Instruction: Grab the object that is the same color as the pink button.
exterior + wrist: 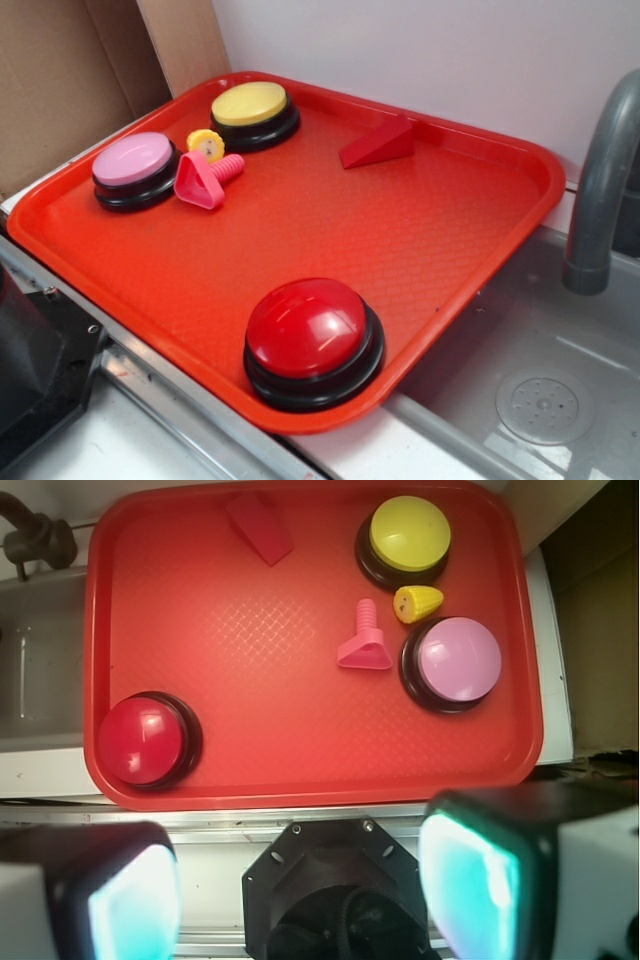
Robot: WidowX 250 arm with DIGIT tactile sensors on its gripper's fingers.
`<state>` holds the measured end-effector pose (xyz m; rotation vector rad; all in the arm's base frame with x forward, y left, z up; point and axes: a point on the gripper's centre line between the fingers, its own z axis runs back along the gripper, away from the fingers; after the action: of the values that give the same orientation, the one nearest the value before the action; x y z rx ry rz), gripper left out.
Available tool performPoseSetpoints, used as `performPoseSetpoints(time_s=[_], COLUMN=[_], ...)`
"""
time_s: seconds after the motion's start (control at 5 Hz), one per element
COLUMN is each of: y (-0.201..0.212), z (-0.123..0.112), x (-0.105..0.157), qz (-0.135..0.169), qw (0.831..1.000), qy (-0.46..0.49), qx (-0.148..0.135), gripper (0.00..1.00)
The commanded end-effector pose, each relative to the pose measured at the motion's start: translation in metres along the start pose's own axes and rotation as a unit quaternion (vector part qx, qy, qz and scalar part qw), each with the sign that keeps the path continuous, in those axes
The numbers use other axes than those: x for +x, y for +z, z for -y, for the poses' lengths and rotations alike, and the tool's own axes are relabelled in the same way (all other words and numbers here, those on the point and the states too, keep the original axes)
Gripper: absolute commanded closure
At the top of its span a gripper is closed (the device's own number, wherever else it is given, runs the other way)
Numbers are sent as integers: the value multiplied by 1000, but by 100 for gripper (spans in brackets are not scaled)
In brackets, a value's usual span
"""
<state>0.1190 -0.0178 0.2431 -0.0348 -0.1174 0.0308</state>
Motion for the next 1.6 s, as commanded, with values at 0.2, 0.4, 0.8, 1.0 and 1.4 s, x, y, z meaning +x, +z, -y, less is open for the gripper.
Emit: performPoseSetpoints(time_s=[0.2,0.4,0.8,1.0,1.4], y=[-20,-40,-103,-134,-189], z=[-13,-30,-68,-80,-79], x=[15,30,66,86,107], qz=[-5,-13,-31,-23,-39], qw=[1000,1000,999,998,997], qy=[-18,-17,-42,-48,-58], qx=[-14,-2,6,34,39], gripper=[0,0,0,0,0])
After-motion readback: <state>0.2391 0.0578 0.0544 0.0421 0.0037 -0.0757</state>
